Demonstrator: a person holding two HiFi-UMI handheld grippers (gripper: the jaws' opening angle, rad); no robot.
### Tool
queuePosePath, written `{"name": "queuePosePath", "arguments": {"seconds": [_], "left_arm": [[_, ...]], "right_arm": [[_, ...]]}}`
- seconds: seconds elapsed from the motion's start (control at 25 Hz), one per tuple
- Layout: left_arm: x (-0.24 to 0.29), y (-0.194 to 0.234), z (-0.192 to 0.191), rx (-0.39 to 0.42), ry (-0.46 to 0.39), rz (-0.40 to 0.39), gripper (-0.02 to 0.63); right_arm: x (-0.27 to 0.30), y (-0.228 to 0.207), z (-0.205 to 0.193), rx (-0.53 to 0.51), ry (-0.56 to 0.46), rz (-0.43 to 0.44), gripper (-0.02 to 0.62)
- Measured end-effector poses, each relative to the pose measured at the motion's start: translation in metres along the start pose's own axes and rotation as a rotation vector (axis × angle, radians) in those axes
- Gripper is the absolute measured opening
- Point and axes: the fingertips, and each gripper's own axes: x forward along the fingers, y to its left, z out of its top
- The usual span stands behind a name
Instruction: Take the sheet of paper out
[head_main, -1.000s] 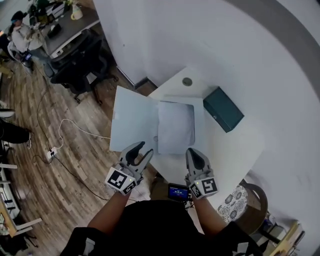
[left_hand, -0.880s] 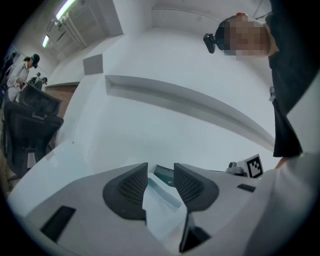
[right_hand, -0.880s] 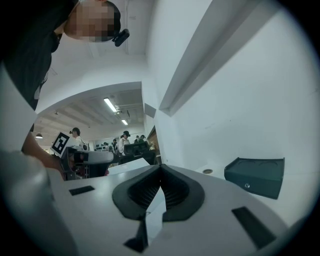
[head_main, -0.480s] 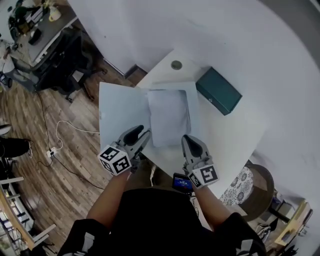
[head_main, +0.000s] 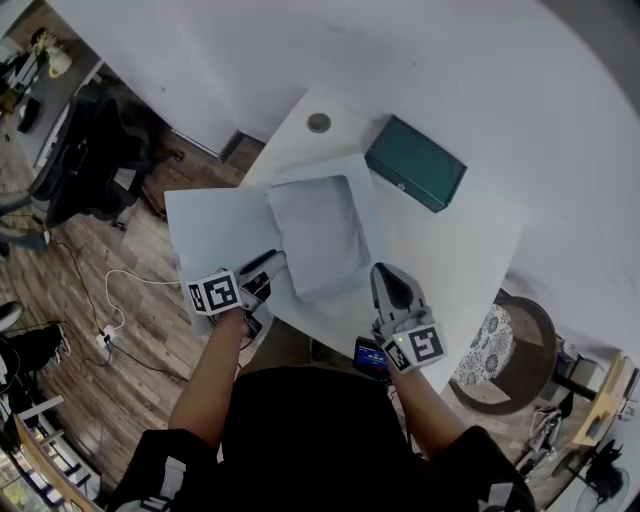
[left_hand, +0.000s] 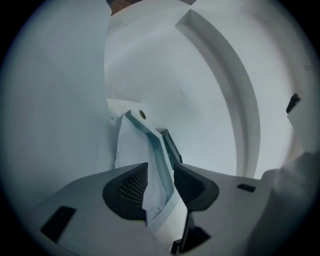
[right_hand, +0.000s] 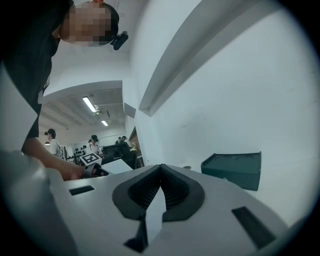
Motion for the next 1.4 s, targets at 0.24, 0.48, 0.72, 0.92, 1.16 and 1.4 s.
{"name": "queuePosePath", "arguments": {"seconds": [0.24, 0.48, 0.72, 0.92, 1.16, 1.4], "left_arm": [[0.02, 0.042, -0.01, -0.077, 0.129, 0.071, 0.169], [0.032, 0.064, -0.029, -0.175, 0.242, 0.114, 0.187], [0.032, 0.079, -0.033, -0.208, 0.285, 0.137, 0.209], [0.045, 0.075, -0.042, -0.227, 0.323, 0.099, 0.209], [0.059, 0.073, -0.058, -0.229, 0.363, 0.087, 0.092], [0.056, 0.072, -0.057, -0.22, 0.344, 0.077, 0.005]], "right_arm": [[0.011, -0.008, -0.007, 0.024, 0.017, -0.043, 0.012], [0.017, -0.014, -0.013, 0.043, 0.023, -0.071, 0.012], [0.02, -0.021, -0.019, 0.056, 0.028, -0.1, 0.012], [0.02, -0.025, -0.019, 0.064, 0.027, -0.117, 0.012], [0.013, -0.03, -0.021, 0.066, 0.031, -0.14, 0.012], [0.007, -0.035, -0.022, 0.067, 0.019, -0.161, 0.011]]}}
